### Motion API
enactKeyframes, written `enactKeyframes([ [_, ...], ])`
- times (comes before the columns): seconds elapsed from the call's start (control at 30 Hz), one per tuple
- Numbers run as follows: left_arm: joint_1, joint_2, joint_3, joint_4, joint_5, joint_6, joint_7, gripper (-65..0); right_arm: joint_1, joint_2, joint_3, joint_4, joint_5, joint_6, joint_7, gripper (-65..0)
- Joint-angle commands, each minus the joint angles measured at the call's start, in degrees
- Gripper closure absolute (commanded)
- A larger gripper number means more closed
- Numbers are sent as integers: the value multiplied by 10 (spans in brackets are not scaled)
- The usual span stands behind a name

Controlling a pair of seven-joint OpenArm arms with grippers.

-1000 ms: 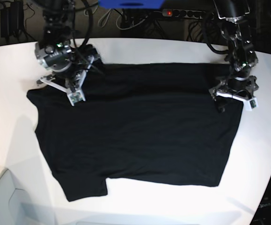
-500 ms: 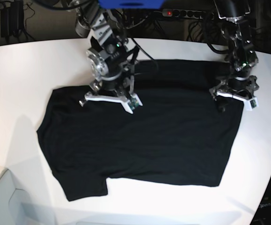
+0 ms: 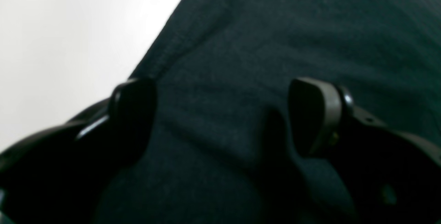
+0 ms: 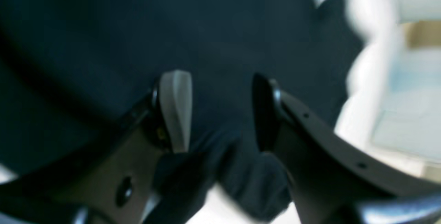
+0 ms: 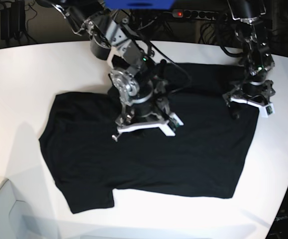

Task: Layout the t-shirt on the table in an organized manner, then fold the t-shirt properly
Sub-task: 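Grasp the collar edge with the right gripper and smooth it flat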

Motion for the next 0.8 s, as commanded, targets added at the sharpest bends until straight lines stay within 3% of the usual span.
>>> enactKeyframes([
  [0.0, 4, -1, 0, -2, -4, 9, 37, -585, -2, -3, 13, 30, -5, -5, 19, -298],
  [0.23, 4, -1, -3, -2, -4, 9, 36, -585, -57, 0, 134, 72, -5, -3, 20, -298],
  [0.43, 1, -1, -1, -3, -4, 9, 35, -585, -146, -9, 228, 79, -5, 64, 53, -295],
  [0.77, -1, -1, 0, -3, -4, 9, 35, -585, -247, -17, 248, 77, -3, 68, 100, -295],
])
